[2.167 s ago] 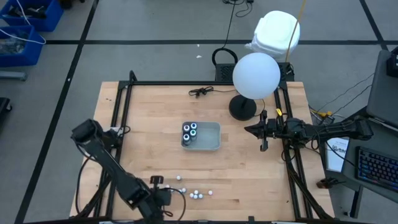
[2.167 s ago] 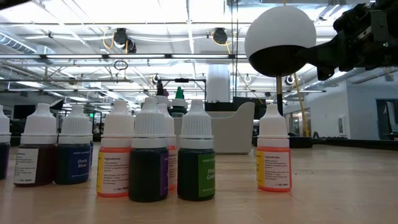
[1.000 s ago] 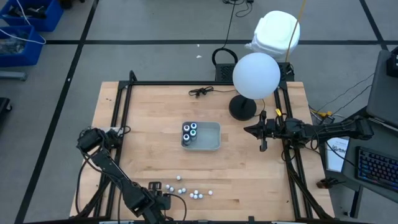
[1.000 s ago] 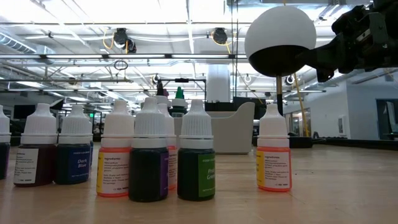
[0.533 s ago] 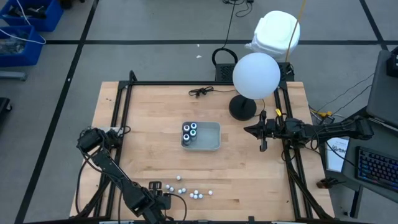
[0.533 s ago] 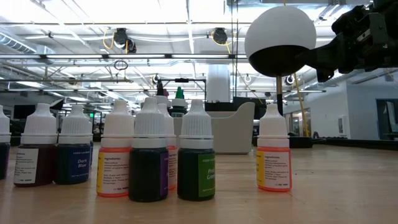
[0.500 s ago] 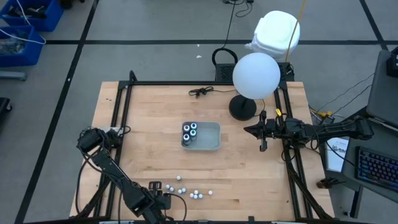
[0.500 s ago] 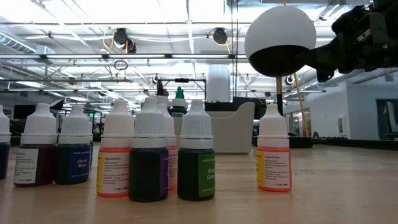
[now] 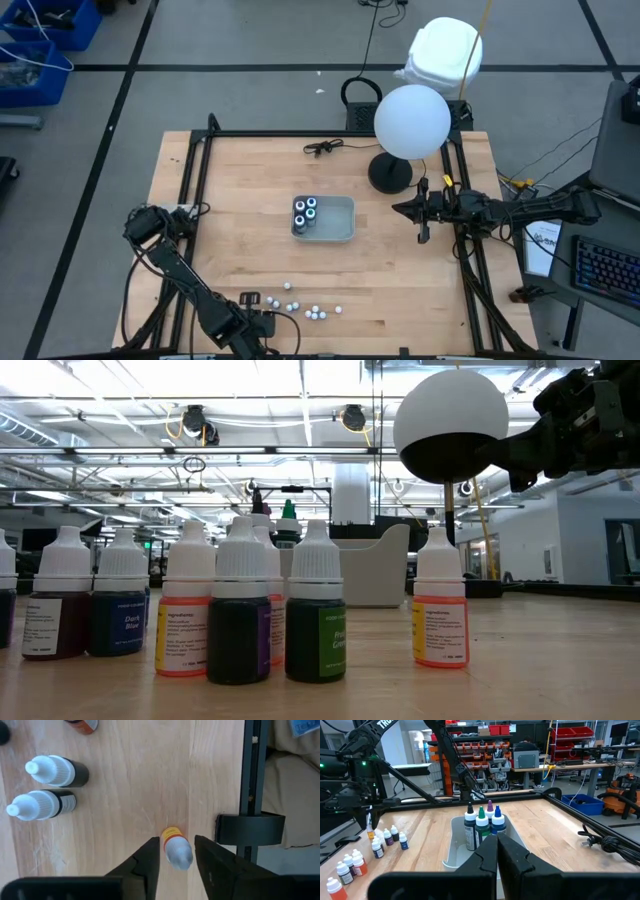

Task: Pick & Place food coloring
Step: Put the small yellow food coloring bottle into the gray bin

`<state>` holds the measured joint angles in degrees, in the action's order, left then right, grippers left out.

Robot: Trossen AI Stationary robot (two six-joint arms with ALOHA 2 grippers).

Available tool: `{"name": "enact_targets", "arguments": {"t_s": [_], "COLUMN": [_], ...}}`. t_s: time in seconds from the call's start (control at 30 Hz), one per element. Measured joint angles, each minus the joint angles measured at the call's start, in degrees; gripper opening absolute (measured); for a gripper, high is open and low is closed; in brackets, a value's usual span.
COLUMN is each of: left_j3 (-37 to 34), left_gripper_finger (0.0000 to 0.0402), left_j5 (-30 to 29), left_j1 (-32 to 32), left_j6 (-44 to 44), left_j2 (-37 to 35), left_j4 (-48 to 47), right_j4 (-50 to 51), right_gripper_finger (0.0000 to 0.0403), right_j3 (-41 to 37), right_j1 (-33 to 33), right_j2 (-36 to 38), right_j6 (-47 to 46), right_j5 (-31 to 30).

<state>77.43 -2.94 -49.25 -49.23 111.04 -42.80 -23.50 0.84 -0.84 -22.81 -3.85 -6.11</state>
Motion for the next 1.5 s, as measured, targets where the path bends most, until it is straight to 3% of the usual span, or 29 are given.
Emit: {"name": "enact_targets", "arguments": {"t_s": [0.47, 0.7, 0.9, 1.13, 1.3, 1.5], "left_j3": [0.0, 2.5, 11.3, 25.1, 33.9, 39.1], "left_gripper_finger": [0.0057, 0.0066, 0.0054, 0.0062, 0.0059, 0.0061], "left_j5": [1.6, 4.6, 4.7, 0.0, -6.2, -10.3], "left_j1": [0.0, 1.5, 4.1, 9.7, 17.1, 27.4], "left_j6": [3.8, 8.5, 16.8, 31.0, 37.2, 50.4], "left_j2": [-0.1, 0.0, 0.0, 0.0, -0.1, -0.1], "left_j4": [0.0, -1.7, -11.5, -24.2, -30.5, -30.0], "right_j4": [0.0, 0.0, -0.1, -0.1, -0.1, 0.0], "right_gripper_finger": [0.0, 0.0, 0.0, 0.0, 0.0, 0.0], "right_j3": [0.0, 0.0, 0.0, 0.0, 0.0, 0.0], "right_j1": [0.0, 0.0, 0.0, 0.0, 0.0, 0.0], "right_j2": [0.0, 0.0, 0.0, 0.0, 0.0, 0.0], "right_j6": [0.0, 0.0, 0.0, 0.0, 0.0, 0.0], "right_j5": [0.0, 0.0, 0.0, 0.0, 0.0, 0.0]}}
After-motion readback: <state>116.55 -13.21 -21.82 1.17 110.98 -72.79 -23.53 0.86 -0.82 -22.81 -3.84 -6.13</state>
